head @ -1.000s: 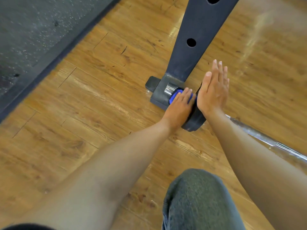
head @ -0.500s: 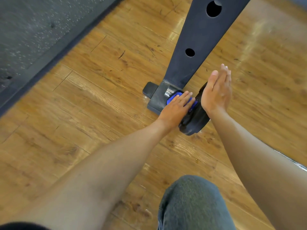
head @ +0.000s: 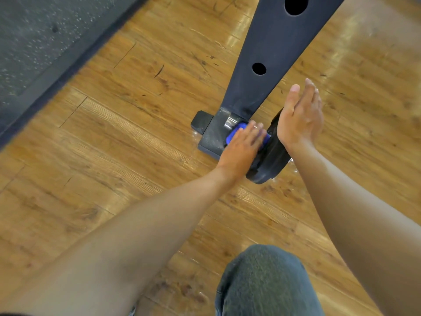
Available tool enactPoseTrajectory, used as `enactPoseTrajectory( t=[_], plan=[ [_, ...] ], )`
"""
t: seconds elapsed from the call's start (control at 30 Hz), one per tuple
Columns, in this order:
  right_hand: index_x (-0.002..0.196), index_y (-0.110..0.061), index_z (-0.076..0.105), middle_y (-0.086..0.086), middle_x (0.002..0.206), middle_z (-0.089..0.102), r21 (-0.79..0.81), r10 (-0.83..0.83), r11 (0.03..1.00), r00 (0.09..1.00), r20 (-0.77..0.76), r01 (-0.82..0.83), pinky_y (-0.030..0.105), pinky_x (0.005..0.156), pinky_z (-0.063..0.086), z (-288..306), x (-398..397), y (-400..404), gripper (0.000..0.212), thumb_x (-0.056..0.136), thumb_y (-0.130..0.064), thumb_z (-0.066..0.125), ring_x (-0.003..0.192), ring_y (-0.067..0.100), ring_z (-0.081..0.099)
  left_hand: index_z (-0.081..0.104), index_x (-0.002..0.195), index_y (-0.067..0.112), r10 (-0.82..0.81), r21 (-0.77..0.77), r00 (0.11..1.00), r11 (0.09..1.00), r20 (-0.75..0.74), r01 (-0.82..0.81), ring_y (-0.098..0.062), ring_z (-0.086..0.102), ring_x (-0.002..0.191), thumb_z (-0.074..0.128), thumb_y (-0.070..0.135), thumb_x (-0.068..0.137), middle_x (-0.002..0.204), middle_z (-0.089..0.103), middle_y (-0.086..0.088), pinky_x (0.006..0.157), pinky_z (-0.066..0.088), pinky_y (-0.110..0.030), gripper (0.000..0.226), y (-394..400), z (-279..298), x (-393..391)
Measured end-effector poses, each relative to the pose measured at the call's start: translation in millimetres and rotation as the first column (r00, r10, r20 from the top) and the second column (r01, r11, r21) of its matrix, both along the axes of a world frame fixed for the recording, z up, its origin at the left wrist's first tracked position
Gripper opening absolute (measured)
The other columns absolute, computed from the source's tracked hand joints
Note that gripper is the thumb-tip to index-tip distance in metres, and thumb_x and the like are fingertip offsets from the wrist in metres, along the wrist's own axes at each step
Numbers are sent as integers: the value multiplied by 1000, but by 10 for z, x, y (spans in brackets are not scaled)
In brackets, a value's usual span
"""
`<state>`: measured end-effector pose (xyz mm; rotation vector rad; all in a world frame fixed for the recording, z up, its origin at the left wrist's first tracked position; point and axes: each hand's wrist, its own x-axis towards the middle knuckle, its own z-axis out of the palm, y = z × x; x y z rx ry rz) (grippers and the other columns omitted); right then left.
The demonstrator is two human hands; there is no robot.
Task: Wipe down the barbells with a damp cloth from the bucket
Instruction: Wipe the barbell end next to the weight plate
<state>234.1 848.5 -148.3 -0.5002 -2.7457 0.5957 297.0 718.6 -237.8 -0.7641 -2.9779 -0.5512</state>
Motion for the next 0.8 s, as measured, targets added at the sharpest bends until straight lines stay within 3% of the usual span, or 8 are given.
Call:
enactPoseTrajectory(
  t=[0.1,0.27,0.4,0.47,0.6,0.73,0.8],
  plan=[
    [152,-15,38,8,155,45,-13,-13,1000,1000,-23,13,40,118,29,-13,35,2,67,103,-53,13,145,26,36,21,161,10,-71,47,997,996,-3,72,-25,12,157,68,-2,90,169,19,-9,126,7,-36,86,-72,-41,-8],
    [151,-14,38,9,154,46,-9,5,1000,999,-32,-5,41,117,31,-1,146,-38,64,105,-52,15,144,27,38,8,162,9,253,47,964,965,78,-257,-27,-1,158,61,-12,89,170,8,-9,128,11,-41,93,-168,67,-52],
    [148,-13,42,10,150,50,14,10,1000,999,-48,-9,43,113,35,2,274,-102,67,102,-53,14,141,30,42,25,160,8,-30,93,999,995,15,29,-29,17,156,68,-3,89,166,26,-12,127,18,-40,83,-14,-7,123],
    [147,-14,42,10,149,51,23,18,1000,999,-50,-17,44,112,36,-13,356,-116,66,102,-53,15,140,30,42,31,158,7,3,101,1000,995,-1,-3,-29,22,154,70,-8,84,164,31,-12,126,17,-39,85,-117,-25,77],
    [148,-14,41,12,151,49,38,27,999,999,-40,-26,47,115,33,-40,526,-173,61,104,-49,18,144,30,38,15,162,8,241,14,970,970,25,-242,-27,7,157,64,-9,89,168,19,-10,128,10,-41,90,-240,37,49],
    [149,-13,41,12,153,47,61,60,997,997,-47,-57,49,116,32,-75,746,-268,56,106,-44,22,146,31,36,34,157,8,7,165,1000,986,21,-11,-28,27,152,67,4,94,161,37,-8,125,22,-40,71,-49,-48,337],
    [151,-12,39,10,156,43,65,102,993,994,-38,-100,51,119,27,-81,863,-290,56,106,-41,22,149,31,31,39,156,12,-27,185,1000,982,4,25,-25,30,150,68,3,94,160,40,-6,121,28,-35,70,-164,-31,371]
  ],
)
